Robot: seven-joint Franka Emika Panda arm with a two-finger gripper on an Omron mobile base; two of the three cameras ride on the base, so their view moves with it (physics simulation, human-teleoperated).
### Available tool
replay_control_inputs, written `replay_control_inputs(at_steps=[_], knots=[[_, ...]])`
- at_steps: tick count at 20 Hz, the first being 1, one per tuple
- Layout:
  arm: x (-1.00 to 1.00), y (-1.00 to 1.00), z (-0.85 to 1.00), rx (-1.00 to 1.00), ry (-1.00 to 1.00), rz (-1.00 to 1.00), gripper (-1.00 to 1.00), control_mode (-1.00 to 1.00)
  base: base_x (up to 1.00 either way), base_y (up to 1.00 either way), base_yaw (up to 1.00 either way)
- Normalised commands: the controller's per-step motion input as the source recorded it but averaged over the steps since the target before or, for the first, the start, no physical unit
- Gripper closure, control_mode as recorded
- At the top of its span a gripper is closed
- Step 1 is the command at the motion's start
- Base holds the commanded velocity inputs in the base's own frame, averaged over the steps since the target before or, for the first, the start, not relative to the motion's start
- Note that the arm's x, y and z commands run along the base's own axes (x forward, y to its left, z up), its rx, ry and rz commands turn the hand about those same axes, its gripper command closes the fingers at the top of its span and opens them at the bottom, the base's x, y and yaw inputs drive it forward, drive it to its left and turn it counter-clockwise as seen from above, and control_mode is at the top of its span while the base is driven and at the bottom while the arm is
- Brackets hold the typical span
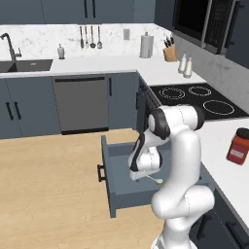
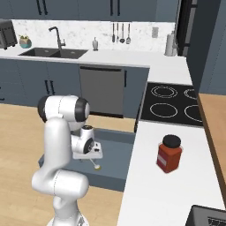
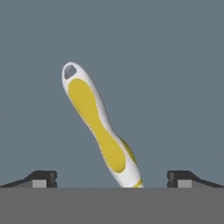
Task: Pick the dish brush from the drawer and place it on the counter.
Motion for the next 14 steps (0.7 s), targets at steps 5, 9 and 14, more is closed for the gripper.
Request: replay_control_inputs(at_steps=[5, 9, 14], knots=[[-0.03, 0.00, -0.20, 0.00, -0.01, 0.01, 1.00, -1.00, 0.00, 0.00, 0.00], [0.00, 0.00, 0.00, 0.00, 0.00, 0.00, 1.00, -1.00, 0.00, 0.00, 0.00], [0.00, 0.07, 0.47, -0.01, 0.00, 0.00, 1.00, -1.00, 0.00, 0.00, 0.00]])
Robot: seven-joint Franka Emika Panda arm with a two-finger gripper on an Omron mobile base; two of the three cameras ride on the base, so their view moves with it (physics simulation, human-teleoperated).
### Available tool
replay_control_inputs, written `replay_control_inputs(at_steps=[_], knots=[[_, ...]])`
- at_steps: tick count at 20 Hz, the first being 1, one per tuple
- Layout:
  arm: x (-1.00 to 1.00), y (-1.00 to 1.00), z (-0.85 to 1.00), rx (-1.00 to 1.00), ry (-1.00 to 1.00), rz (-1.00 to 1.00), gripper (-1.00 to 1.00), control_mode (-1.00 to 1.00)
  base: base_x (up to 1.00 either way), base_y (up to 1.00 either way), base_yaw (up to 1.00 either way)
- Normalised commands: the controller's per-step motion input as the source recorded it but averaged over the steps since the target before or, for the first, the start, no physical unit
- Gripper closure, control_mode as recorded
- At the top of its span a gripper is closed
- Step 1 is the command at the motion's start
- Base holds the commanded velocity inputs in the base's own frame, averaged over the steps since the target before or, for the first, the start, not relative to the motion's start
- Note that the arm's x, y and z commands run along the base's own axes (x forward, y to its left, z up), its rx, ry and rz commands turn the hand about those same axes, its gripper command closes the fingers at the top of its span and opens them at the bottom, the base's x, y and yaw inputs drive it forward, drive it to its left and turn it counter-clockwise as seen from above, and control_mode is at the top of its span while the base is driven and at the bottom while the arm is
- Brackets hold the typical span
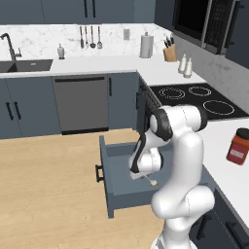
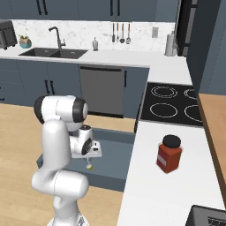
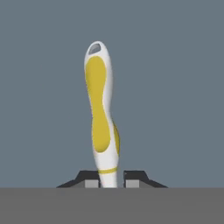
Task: Pick the dish brush from the drawer and place it on the counter.
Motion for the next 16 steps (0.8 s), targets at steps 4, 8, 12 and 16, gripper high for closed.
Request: replay_control_inputs(at_steps=[4, 8, 12, 16], knots=[[0.09, 0.23, 0.86, 0.00, 0.00, 0.00, 1.00, -1.00, 0.00, 0.00, 0.00], [0.08, 0.25, 1.00, 0.00, -0.02, 0.05, 1.00, -1.00, 0.00, 0.00, 0.00], [0.11, 0.05, 1.00, 0.00, 0.00, 0.07, 1.00, -1.00, 0.00, 0.00, 0.00], [0.02, -0.14, 1.00, -0.03, 0.00, 0.05, 1.00, -1.00, 0.00, 0.00, 0.00]])
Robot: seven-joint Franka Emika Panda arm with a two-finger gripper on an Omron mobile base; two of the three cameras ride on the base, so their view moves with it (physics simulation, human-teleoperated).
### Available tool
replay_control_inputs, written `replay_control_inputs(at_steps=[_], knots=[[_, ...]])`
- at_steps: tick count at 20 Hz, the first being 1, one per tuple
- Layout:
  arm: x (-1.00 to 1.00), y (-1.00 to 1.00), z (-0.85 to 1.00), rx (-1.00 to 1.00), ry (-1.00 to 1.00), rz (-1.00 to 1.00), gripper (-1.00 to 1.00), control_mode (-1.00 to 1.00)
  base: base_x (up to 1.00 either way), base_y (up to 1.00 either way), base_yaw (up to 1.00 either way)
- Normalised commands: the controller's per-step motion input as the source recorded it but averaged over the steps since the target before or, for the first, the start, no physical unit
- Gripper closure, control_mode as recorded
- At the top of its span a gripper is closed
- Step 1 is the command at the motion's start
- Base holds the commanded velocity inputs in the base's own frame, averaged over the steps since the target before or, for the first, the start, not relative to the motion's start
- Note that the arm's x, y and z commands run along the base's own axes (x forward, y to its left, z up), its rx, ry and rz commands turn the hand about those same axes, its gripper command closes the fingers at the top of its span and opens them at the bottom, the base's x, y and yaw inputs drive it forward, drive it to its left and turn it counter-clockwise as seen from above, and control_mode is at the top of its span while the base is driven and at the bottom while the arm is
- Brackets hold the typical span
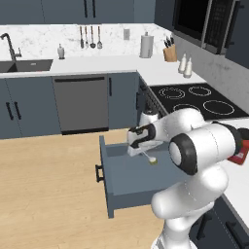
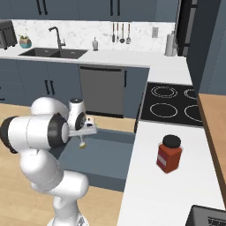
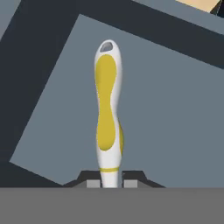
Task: Pick the dish brush from the drawer and place it on the counter.
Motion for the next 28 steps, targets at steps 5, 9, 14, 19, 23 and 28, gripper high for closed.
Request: replay_control_inputs(at_steps=[5, 9, 14, 19, 23, 28], knots=[[0.00, -0.75, 1.00, -0.13, 0.00, 0.06, 1.00, -1.00, 0.00, 0.00, 0.00], [0.03, -0.98, 1.00, -0.13, 0.00, 0.09, 1.00, -1.00, 0.00, 0.00, 0.00], [-0.25, -1.00, 0.94, -0.03, 0.00, 0.05, 1.00, -1.00, 0.00, 0.00, 0.00], [-0.24, -0.97, -0.12, 0.01, -0.05, 0.11, 1.00, -1.00, 0.00, 0.00, 0.00], [0.14, -0.98, -0.22, 0.07, -0.08, 0.12, 1.00, -1.00, 0.00, 0.00, 0.00], [0.66, -0.42, -0.03, 0.00, 0.09, 0.00, 1.00, -1.00, 0.00, 0.00, 0.00]])
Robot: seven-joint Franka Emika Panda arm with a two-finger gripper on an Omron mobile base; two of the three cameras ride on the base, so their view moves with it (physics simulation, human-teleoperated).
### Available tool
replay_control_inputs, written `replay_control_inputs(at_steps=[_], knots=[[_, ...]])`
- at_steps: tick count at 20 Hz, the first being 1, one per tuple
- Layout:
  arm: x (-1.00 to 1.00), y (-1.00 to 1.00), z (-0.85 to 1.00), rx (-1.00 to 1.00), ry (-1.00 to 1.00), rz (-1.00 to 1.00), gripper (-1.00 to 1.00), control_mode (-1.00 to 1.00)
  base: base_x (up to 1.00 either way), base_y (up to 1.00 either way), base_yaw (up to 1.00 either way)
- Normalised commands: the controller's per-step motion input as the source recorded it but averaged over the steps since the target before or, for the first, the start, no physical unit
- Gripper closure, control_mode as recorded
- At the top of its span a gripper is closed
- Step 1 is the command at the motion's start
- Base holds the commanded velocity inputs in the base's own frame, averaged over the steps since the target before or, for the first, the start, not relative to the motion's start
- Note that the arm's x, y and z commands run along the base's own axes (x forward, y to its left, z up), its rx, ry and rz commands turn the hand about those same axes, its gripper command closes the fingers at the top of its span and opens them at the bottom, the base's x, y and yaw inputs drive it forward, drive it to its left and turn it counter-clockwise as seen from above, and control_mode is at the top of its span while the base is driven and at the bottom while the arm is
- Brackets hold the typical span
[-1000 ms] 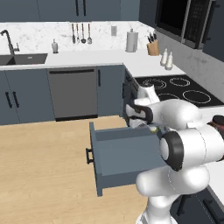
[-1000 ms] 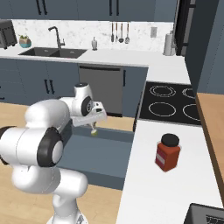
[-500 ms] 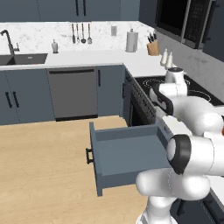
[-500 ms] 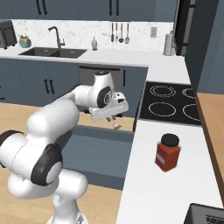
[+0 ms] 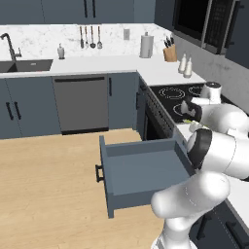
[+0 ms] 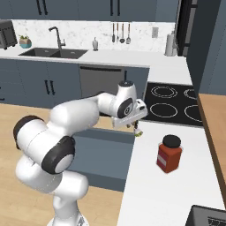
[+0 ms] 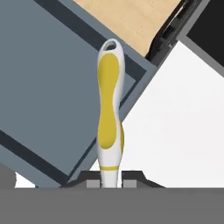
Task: Pick the dish brush from the drawer and place it on the counter.
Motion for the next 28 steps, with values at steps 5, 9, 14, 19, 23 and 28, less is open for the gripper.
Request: replay_control_inputs(at_steps=[5, 9, 14, 19, 23, 28], knots=[[0.76, -0.36, -0.16, 0.00, 0.13, 0.00, 1.00, -1.00, 0.00, 0.00, 0.00], [0.40, -0.56, -0.24, 0.01, 0.05, 0.00, 1.00, -1.00, 0.00, 0.00, 0.00], [0.19, -0.60, -0.24, 0.04, 0.00, 0.00, 1.00, -1.00, 0.00, 0.00, 0.00], [0.25, -0.42, -0.45, 0.03, 0.00, 0.00, 1.00, -1.00, 0.00, 0.00, 0.00], [0.31, -0.05, -0.33, 0.00, 0.04, 0.02, 1.00, -1.00, 0.00, 0.00, 0.00], [0.03, -0.04, -0.14, 0.01, 0.01, 0.05, 1.00, -1.00, 0.00, 0.00, 0.00]])
